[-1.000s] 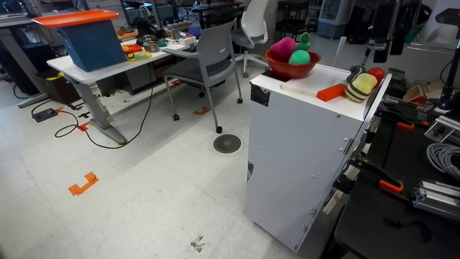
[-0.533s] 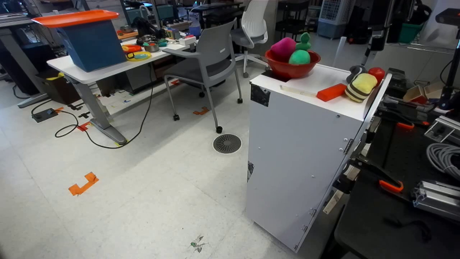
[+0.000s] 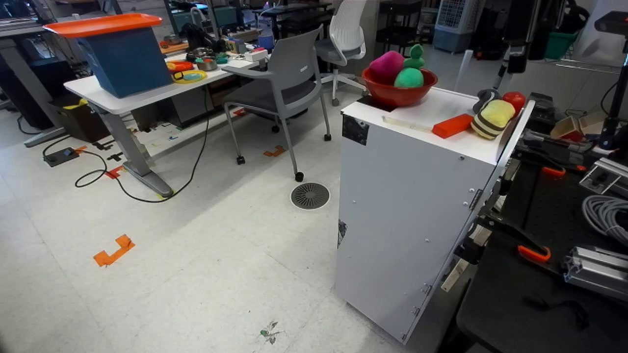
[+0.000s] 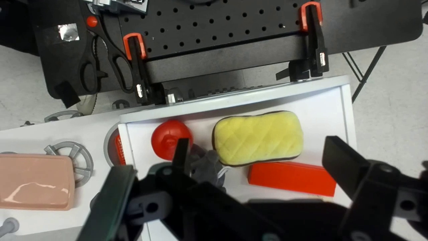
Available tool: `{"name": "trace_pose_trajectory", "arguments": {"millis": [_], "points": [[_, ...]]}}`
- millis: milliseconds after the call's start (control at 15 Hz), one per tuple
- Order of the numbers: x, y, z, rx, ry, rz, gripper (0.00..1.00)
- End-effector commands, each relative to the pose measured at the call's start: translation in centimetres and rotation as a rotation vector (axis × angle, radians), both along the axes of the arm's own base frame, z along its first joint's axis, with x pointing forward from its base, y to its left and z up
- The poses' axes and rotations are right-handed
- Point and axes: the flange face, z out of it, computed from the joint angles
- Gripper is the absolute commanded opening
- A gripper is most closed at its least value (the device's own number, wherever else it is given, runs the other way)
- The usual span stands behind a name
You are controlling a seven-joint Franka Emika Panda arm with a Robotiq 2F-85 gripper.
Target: Pick the yellow object and put it in the bowl
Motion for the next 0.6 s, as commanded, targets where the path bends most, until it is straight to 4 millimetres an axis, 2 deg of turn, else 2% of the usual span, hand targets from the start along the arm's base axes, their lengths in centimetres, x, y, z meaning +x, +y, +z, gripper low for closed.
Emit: {"name": "trace_pose_trajectory", "arguments": {"millis": [0, 267, 533], "points": [[0.5, 0.2, 0.2, -0.047, -0.01, 0.027, 1.0], [1.1, 0.2, 0.0, -0.053, -0.005, 0.054, 1.0], [2.5, 0.5, -0.5, -0.091, -0.023, 0.063, 1.0]]}}
